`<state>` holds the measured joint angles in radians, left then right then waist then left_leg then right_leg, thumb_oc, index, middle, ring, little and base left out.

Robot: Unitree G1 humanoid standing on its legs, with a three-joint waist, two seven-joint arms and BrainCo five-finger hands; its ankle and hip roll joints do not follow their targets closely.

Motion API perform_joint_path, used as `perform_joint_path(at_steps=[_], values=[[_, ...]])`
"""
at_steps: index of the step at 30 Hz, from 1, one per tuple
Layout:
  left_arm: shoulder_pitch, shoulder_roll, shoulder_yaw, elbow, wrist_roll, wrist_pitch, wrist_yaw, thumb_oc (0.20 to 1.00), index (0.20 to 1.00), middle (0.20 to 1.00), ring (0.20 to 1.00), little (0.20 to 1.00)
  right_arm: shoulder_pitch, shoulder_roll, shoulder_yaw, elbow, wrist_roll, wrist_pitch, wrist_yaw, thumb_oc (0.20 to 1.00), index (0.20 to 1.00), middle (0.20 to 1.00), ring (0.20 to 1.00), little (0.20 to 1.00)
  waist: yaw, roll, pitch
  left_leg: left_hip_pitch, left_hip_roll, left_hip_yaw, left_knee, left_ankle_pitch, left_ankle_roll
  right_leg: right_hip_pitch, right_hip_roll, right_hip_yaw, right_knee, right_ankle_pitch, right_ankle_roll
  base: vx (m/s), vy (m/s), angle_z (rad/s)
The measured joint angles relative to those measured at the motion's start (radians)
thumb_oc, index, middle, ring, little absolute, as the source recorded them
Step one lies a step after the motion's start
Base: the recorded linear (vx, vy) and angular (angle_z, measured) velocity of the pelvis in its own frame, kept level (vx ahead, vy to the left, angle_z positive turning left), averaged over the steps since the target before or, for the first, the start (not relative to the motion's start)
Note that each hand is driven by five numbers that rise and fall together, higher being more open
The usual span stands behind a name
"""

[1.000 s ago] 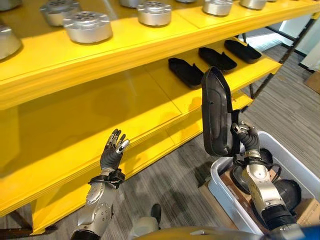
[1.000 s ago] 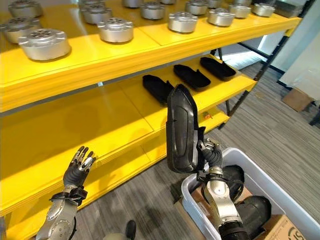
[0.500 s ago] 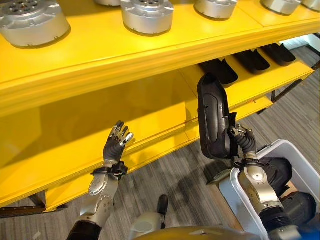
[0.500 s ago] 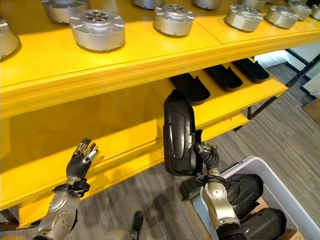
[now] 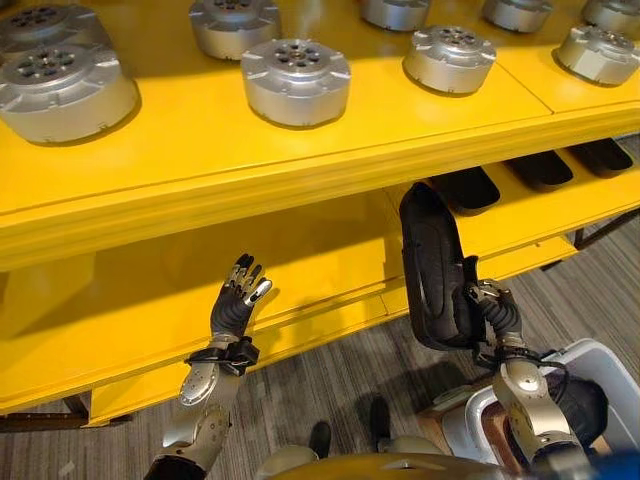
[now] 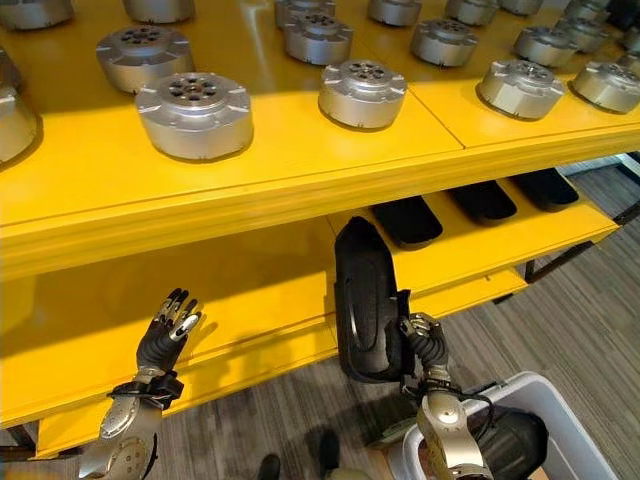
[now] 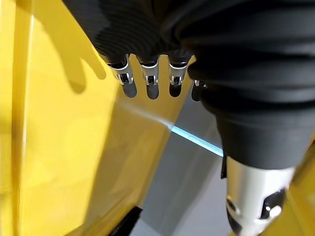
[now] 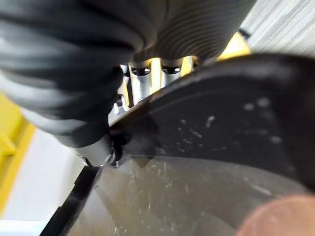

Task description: Move parts from the plastic box to the shelf.

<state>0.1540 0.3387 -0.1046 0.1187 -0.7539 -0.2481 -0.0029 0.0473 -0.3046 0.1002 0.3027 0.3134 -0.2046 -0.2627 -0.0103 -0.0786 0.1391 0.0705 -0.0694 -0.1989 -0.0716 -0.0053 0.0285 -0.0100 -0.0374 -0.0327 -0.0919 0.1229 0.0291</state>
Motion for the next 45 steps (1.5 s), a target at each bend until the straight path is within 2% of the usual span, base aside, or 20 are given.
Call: perform_joint_path(at_steps=[2,5,10,13,14,15,16,17,18,19,21,22,23,24,26,27,30,36,42,45], values=[[0.01,0.002,0.014,-0.008,0.0,0.0,0.0,1.0,1.0,1.0,1.0,1.0,-0.005,0.0,-0.019,-0.002,0.0,-0.001,0.006,0.2,0.2,0.2,0.2,0.2,0.002,-0.017,-0.011,0.001,-0.001,0.002,-0.011,-0.007,0.01,0.002,-0.003,-0.009,0.0,-0.037,-0.016,0.02,-0.092,0.12],[0.027,0.001,0.016,-0.021,0.0,0.003,0.0,1.0,1.0,1.0,1.0,1.0,-0.004,-0.003,-0.023,-0.002,0.016,-0.001,0.006,0.2,0.2,0.2,0.2,0.2,0.003,-0.025,-0.023,-0.005,0.017,0.008,-0.013,-0.006,0.017,0.003,0.006,-0.026,-0.001,-0.046,-0.02,0.01,-0.102,0.19],[0.036,-0.008,-0.007,-0.059,-0.001,0.005,-0.003,1.0,1.0,1.0,1.0,1.0,-0.009,-0.024,-0.017,-0.002,0.016,-0.001,0.014,0.2,0.2,0.2,0.2,0.2,0.024,-0.013,-0.034,-0.011,0.031,-0.018,-0.01,-0.004,0.01,0.016,0.015,-0.071,-0.001,-0.047,-0.031,0.0,-0.112,0.25],[0.042,-0.013,-0.015,-0.059,-0.001,0.006,-0.016,1.0,1.0,1.0,1.0,1.0,-0.066,-0.032,-0.012,-0.002,0.016,-0.001,0.015,0.2,0.2,0.2,0.2,0.2,0.062,-0.003,-0.037,-0.034,0.033,-0.053,0.022,-0.001,-0.008,0.021,0.019,-0.107,-0.001,-0.054,-0.041,-0.15,-0.075,0.51],[0.003,-0.024,-0.034,-0.027,-0.009,0.007,-0.021,1.0,1.0,1.0,1.0,1.0,-0.085,-0.052,-0.011,-0.001,0.017,-0.007,0.001,0.2,0.2,0.2,0.2,0.2,0.059,-0.007,-0.025,-0.145,-0.019,-0.081,0.194,-0.024,-0.058,0.021,-0.003,-0.166,0.0,-0.055,-0.041,-0.16,0.023,1.26],[-0.03,-0.036,-0.058,0.002,-0.012,0.008,-0.023,1.0,1.0,1.0,1.0,1.0,-0.091,-0.082,-0.011,-0.001,0.016,-0.009,-0.003,0.2,0.2,0.2,0.2,0.2,0.06,0.004,-0.018,-0.212,-0.047,-0.082,0.297,-0.032,-0.069,0.021,-0.019,-0.198,0.0,-0.056,-0.04,-0.1,0.027,1.54],[-0.056,-0.042,-0.07,0.003,-0.019,0.006,-0.023,1.0,1.0,1.0,1.0,1.0,-0.126,-0.109,-0.005,-0.002,0.016,-0.009,-0.008,0.2,0.2,0.2,0.2,0.2,0.06,0.006,-0.001,-0.236,-0.037,-0.007,0.326,-0.054,-0.115,0.018,-0.043,-0.234,0.0,-0.054,-0.06,-0.03,0.032,1.21],[-0.055,-0.025,-0.071,0.002,-0.02,0.007,-0.025,1.0,1.0,1.0,1.0,1.0,-0.193,-0.102,0.009,-0.003,0.014,-0.01,-0.008,0.2,0.2,0.2,0.2,0.2,0.061,0.0,0.02,-0.246,0.066,0.111,0.43,-0.129,-0.087,0.017,-0.05,-0.242,0.009,-0.07,-0.075,0.08,0.106,0.58],[-0.035,-0.029,-0.073,0.001,-0.02,0.007,-0.026,1.0,1.0,1.0,1.0,1.0,-0.206,-0.105,0.022,-0.004,0.011,-0.018,-0.004,0.2,0.2,0.2,0.2,0.2,0.073,0.018,0.023,-0.167,0.141,0.1,0.347,-0.114,-0.096,0.015,-0.033,-0.226,0.03,-0.078,-0.06,0.07,0.094,0.41],[-0.039,-0.024,-0.074,0.003,-0.021,0.012,-0.031,1.0,1.0,1.0,1.0,1.0,-0.209,-0.094,0.018,-0.004,0.016,-0.023,-0.013,0.2,0.2,0.2,0.2,0.2,0.054,0.018,0.035,-0.152,0.174,0.064,0.342,-0.146,-0.091,0.027,-0.051,-0.255,0.031,-0.076,-0.051,0.12,0.261,0.39],[-0.056,-0.021,-0.064,-0.001,-0.021,0.018,-0.034,1.0,1.0,1.0,1.0,1.0,-0.204,-0.082,0.019,-0.002,0.017,-0.022,-0.023,0.2,0.2,0.2,0.2,0.2,0.035,0.012,0.047,-0.136,0.265,0.052,0.287,-0.131,-0.098,0.026,-0.071,-0.272,0.047,-0.084,-0.027,0.1,0.28,0.62],[-0.082,-0.022,-0.097,0.008,-0.022,0.026,-0.034,1.0,1.0,1.0,1.0,1.0,-0.204,-0.092,-0.006,0.0,0.019,-0.024,-0.04,0.2,0.2,0.2,0.2,0.2,0.014,0.04,0.058,-0.164,0.335,0.128,0.256,-0.123,-0.116,0.025,-0.094,-0.314,0.069,-0.085,0.009,0.11,0.229,0.46],[-0.085,-0.023,-0.107,0.007,-0.022,0.027,-0.035,1.0,1.0,1.0,1.0,1.0,-0.205,-0.095,-0.012,-0.001,0.018,-0.023,-0.045,0.2,0.2,0.2,0.2,0.2,0.016,0.047,0.058,-0.159,0.338,0.13,0.223,-0.113,-0.122,0.016,-0.109,-0.311,0.083,-0.091,0.025,0.09,0.169,0.41],[-0.082,-0.018,-0.114,0.007,-0.021,0.03,-0.035,1.0,1.0,1.0,1.0,1.0,-0.206,-0.096,-0.014,-0.001,0.018,-0.021,-0.05,0.2,0.2,0.2,0.2,0.2,0.029,0.052,0.056,-0.15,0.319,0.135,0.204,-0.082,-0.197,0.013,-0.129,-0.297,0.092,-0.088,0.034,0.11,0.18,-0.04],[-0.075,0.023,-0.101,-0.001,-0.021,0.036,-0.035,1.0,1.0,1.0,1.0,1.0,-0.19,-0.086,-0.007,-0.001,0.014,-0.02,-0.048,0.2,0.2,0.2,0.2,0.2,0.036,0.017,0.048,-0.166,0.234,0.131,0.219,-0.088,-0.146,0.032,-0.179,-0.279,0.094,-0.099,0.008,0.11,0.147,0.32],[-0.08,0.039,-0.099,-0.003,-0.021,0.037,-0.034,1.0,1.0,1.0,1.0,1.0,-0.194,-0.09,-0.007,0.0,0.014,-0.018,-0.05,0.2,0.2,0.2,0.2,0.2,0.052,0.011,0.043,-0.176,0.205,0.126,0.25,-0.095,-0.139,0.035,-0.214,-0.286,0.107,-0.102,-0.002,0.1,0.134,0.56],[-0.045,0.095,-0.05,-0.03,-0.021,0.033,-0.034,1.0,1.0,1.0,1.0,1.0,-0.223,-0.088,0.008,0.0,0.009,-0.018,-0.049,0.2,0.2,0.2,0.2,0.2,0.106,0.017,0.044,-0.178,0.157,0.122,0.288,-0.117,-0.105,0.04,-0.242,-0.284,0.137,-0.066,-0.009,0.08,0.138,0.19],[-0.033,0.128,-0.086,-0.03,-0.022,0.034,-0.034,1.0,1.0,1.0,1.0,1.0,-0.438,-0.102,0.028,0.151,-0.006,-0.018,-0.068,0.2,0.2,0.2,0.2,0.2,0.13,0.006,0.059,-0.261,0.143,0.133,0.366,-0.125,-0.098,-0.003,-0.256,-0.284,0.143,-0.044,0.023,-0.04,0.064,0.03],[-0.091,0.155,-0.132,-0.085,-0.061,0.034,-0.035,1.0,1.0,1.0,1.0,1.0,-0.651,-0.16,0.073,0.305,-0.005,0.016,-0.098,0.2,0.2,0.2,0.2,0.2,0.125,0.015,0.166,-0.419,0.159,0.135,0.482,-0.154,-0.099,-0.122,-0.244,-0.282,0.171,-0.055,0.049,-0.06,0.023,-0.07],[-0.087,0.153,-0.122,-0.086,-0.062,0.035,-0.033,1.0,1.0,1.0,1.0,1.0,-0.623,-0.156,0.076,0.304,-0.005,0.023,-0.103,0.2,0.2,0.2,0.2,0.2,0.128,0.019,0.174,-0.427,0.158,0.139,0.5,-0.165,-0.085,-0.117,-0.246,-0.281,0.166,-0.074,0.039,-0.02,0.009,-0.02]])
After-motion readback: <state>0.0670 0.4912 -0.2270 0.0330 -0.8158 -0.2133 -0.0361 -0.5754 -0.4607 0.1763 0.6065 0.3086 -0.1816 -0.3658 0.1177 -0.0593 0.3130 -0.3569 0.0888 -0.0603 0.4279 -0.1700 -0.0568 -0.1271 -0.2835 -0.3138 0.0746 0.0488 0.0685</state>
